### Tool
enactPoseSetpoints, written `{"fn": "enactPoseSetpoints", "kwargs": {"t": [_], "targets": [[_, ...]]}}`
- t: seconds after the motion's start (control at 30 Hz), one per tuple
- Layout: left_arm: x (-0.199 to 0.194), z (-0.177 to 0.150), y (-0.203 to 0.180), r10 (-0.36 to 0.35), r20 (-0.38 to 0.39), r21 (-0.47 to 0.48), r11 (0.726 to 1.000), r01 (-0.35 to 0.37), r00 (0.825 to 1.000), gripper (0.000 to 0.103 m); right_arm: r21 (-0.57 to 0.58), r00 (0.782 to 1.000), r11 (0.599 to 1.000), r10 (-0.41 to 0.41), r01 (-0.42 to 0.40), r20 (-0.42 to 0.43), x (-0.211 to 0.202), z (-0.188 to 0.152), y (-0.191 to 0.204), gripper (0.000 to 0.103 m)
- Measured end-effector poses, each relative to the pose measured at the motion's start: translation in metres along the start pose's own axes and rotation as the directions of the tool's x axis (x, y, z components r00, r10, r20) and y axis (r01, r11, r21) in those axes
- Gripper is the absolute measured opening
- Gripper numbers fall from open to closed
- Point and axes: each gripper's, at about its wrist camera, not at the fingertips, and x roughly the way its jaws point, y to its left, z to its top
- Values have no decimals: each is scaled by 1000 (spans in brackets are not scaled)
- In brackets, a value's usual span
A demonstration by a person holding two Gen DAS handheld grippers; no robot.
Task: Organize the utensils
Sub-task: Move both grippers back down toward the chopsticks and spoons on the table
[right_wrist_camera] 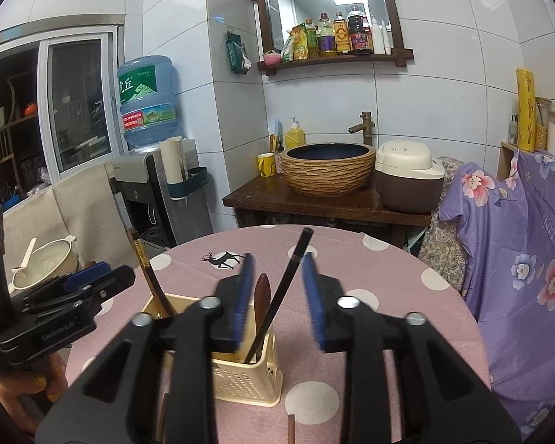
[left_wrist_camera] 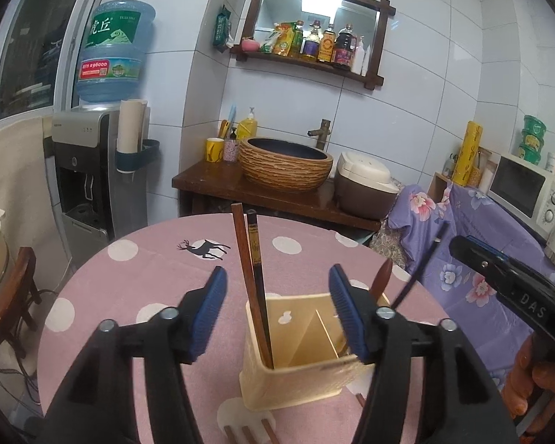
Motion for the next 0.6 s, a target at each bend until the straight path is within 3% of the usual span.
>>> {"fn": "enactPoseSetpoints", "kwargs": {"t": [0.27,0.43,0.6], "targets": [[-29,-27,-4,26,28,57,998,-27,999,85,-6,1000,1000,10,-10,3,-21,-21,2,52],[-28,-49,5,37,-37,50,998,-35,999,89,-41,1000,999,19,-20,-22,-33,-45,11,65],[-25,-74,18,60,-100,31,998,-57,993,91,-61,996,998,29,-34,-80,-36,-74,17,65]]}}
